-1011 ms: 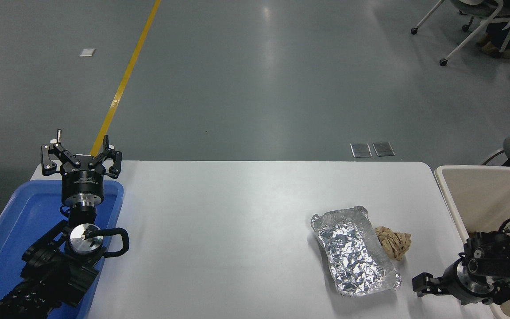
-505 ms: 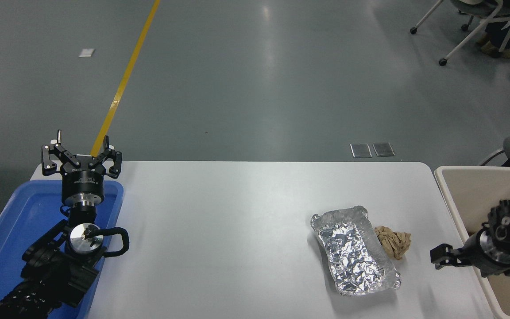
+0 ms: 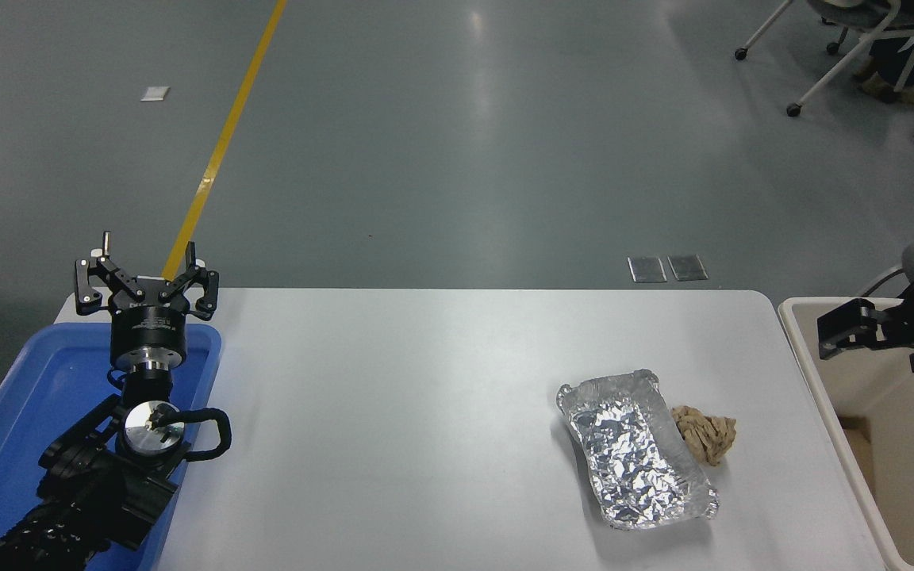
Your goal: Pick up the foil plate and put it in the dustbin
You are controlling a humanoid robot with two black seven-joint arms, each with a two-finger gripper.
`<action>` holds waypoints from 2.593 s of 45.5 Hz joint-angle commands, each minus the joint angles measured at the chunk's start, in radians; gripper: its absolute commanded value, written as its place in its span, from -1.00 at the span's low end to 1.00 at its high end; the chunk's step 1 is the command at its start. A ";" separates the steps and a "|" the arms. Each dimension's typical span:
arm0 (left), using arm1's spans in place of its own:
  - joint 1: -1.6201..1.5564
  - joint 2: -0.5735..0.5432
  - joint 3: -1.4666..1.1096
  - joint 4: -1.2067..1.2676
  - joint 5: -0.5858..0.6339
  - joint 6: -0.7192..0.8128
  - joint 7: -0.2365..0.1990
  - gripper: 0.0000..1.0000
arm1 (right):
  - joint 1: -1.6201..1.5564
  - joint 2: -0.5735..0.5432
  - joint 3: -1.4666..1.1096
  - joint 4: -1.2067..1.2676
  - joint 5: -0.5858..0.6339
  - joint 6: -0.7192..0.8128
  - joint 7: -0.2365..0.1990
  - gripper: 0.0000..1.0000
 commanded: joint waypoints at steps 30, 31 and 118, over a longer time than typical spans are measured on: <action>0.000 0.000 0.000 0.000 0.000 0.000 0.000 0.98 | 0.186 0.558 0.003 0.064 0.353 0.003 0.006 1.00; 0.000 0.000 0.000 0.000 0.000 0.001 0.000 0.98 | 0.177 0.560 0.009 0.061 0.353 0.001 0.006 1.00; 0.000 0.000 0.000 0.000 0.000 0.000 -0.002 0.98 | -0.873 0.603 0.247 -0.472 -0.023 -0.454 0.007 0.45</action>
